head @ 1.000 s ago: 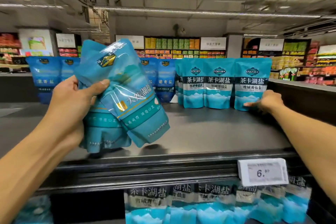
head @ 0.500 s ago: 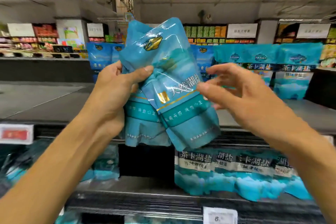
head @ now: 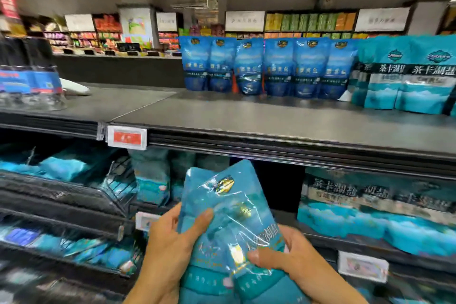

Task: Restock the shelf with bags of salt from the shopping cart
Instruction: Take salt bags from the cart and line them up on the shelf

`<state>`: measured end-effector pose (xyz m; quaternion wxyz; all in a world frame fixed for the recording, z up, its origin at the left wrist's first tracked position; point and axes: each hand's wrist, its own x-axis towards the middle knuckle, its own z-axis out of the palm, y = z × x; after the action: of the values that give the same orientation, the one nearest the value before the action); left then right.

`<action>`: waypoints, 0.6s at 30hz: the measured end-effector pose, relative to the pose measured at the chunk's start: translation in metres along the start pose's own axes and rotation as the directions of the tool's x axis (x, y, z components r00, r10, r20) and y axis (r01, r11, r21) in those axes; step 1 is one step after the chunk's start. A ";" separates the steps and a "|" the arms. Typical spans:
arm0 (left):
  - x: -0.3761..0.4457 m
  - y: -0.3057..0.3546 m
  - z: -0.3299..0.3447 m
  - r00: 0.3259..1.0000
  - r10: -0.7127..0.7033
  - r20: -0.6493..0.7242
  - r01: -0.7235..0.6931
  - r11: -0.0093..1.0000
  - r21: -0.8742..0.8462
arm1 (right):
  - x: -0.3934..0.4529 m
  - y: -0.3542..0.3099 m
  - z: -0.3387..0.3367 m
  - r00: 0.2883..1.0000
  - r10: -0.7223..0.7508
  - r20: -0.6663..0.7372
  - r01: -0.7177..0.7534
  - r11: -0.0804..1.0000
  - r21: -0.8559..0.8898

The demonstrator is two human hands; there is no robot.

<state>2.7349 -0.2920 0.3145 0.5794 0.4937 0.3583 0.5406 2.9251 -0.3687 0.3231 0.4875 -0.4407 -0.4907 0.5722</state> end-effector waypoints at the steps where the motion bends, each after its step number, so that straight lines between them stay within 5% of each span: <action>1: -0.002 -0.013 -0.010 0.999 -0.008 -0.037 0.010 0.999 0.042 | 0.001 0.007 0.000 0.999 0.043 -0.003 -0.043 0.999 -0.022; 6: 0.006 -0.048 -0.054 0.962 -0.148 -0.229 0.157 0.987 0.021 | 0.013 0.039 -0.027 0.935 0.207 -0.287 -0.169 0.974 0.151; 9: 0.012 -0.052 -0.068 0.947 -0.166 -0.276 0.166 0.986 -0.024 | 0.029 0.044 -0.040 0.902 0.195 -0.384 -0.117 0.970 0.215; 18: 0.019 -0.055 -0.068 0.957 -0.235 -0.172 0.208 0.964 -0.164 | 0.138 0.046 -0.066 0.716 0.040 -0.697 0.016 0.997 0.073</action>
<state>2.6879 -0.2573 0.2468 0.6336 0.3535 0.4251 0.5412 2.9654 -0.2257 0.2653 0.6486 -0.6086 -0.2466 0.3848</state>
